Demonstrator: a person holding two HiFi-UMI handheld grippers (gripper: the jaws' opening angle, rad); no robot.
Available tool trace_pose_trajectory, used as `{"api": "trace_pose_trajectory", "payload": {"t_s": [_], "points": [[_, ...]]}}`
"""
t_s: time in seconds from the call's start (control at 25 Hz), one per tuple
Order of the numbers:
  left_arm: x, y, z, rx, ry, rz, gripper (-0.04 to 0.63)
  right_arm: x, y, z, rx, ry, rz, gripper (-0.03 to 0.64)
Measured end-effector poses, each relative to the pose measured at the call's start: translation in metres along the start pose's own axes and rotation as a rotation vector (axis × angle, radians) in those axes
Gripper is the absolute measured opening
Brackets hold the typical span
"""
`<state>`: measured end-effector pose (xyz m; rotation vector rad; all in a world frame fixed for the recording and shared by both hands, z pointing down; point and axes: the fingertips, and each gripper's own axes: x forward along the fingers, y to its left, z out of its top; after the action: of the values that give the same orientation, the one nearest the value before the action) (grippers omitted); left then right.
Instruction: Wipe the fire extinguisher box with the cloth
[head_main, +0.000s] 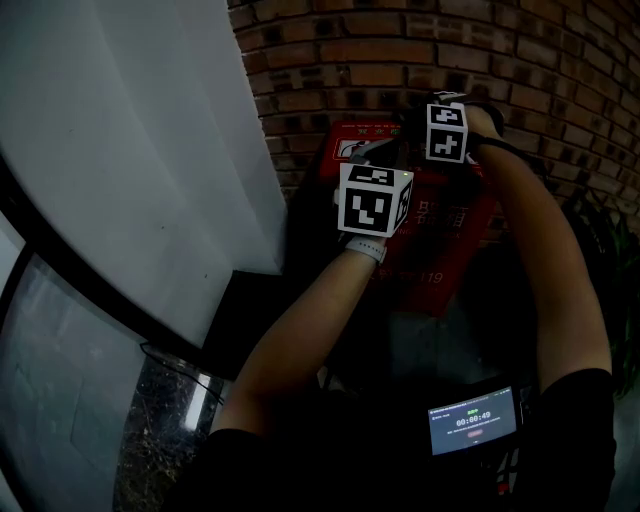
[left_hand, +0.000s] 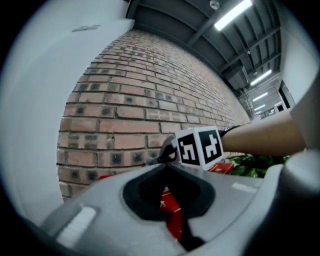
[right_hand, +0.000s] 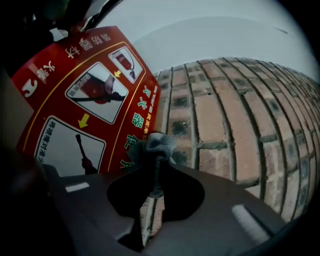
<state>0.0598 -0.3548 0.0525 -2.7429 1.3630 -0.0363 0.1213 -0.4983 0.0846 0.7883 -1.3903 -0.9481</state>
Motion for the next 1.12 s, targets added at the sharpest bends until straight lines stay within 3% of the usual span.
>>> {"api": "trace_pose_trajectory", "payload": {"t_s": [0.24,0.64,1.12], "points": [[-0.002,-0.001,0.001,-0.001,0.002,0.003,-0.001,0.0,0.018,0.001,-0.036,-0.003,0.056,0.034],[0.004,-0.002,-0.008,0.077,0.05,0.037,0.0,-0.043,0.041,0.02,-0.073,-0.072,0.073,0.034],[-0.015,-0.025,-0.009,0.043,0.068,0.04,0.0,-0.1,0.074,0.025,-0.068,-0.109,0.153,0.034]]}}
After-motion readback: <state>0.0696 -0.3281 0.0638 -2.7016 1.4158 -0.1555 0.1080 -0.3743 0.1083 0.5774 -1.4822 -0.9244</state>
